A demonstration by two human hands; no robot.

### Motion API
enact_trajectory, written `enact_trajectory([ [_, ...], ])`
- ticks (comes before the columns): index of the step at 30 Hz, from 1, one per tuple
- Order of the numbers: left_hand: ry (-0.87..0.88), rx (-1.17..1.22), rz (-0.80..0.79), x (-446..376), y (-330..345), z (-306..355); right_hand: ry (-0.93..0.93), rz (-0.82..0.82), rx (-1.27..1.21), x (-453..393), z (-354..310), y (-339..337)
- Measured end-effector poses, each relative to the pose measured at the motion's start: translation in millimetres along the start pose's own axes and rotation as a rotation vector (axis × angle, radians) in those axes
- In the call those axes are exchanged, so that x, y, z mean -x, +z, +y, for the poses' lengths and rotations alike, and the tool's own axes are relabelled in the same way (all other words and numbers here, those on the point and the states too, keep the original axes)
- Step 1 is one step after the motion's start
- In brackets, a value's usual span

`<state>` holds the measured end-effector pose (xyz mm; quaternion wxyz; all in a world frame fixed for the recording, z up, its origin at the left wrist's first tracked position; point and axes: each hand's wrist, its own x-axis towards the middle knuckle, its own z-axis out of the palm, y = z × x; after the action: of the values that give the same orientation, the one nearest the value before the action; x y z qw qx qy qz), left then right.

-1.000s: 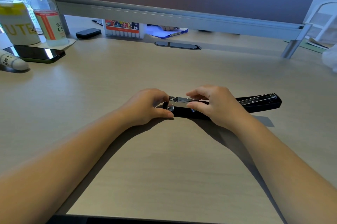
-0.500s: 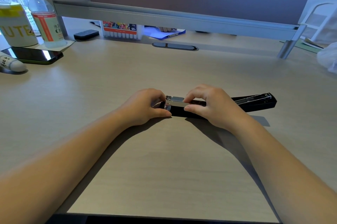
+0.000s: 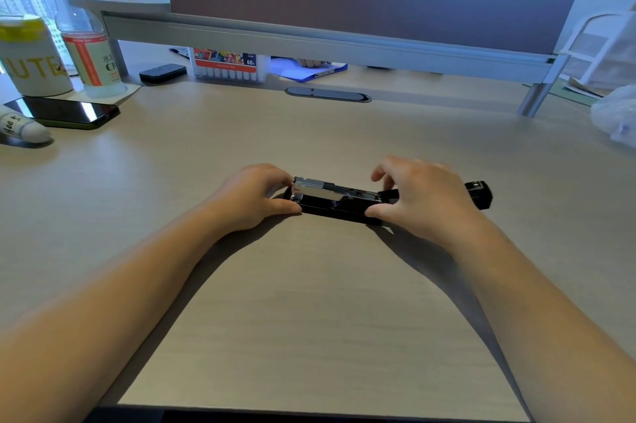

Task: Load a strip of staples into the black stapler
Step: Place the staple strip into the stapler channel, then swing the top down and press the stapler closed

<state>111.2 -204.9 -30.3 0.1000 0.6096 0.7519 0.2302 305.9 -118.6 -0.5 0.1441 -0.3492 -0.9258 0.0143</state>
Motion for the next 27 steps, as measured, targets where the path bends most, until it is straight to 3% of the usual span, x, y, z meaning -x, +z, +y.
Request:
enact_trajectory([
  [7, -0.088, -0.008, 0.023, 0, -7, -6, 0.166, 0.020, 0.166, 2, 17, -13],
  [9, -0.093, -0.002, 0.023, 1, -7, -6, 0.230, -0.004, 0.041, 4, 24, -16],
  [12, -0.100, 0.010, 0.025, 1, -7, -5, 0.270, -0.026, -0.334, 7, 36, -19],
  [16, -0.100, 0.012, 0.040, 0, -5, -4, 0.224, 0.146, -0.706, 7, 45, -14],
  [22, -0.096, 0.007, 0.031, -3, -1, 1, 0.225, 0.344, -1.001, 1, 41, -10],
  [27, -0.092, 0.029, 0.026, -5, 3, 8, 0.219, 0.275, -1.249, -14, 23, -6],
])
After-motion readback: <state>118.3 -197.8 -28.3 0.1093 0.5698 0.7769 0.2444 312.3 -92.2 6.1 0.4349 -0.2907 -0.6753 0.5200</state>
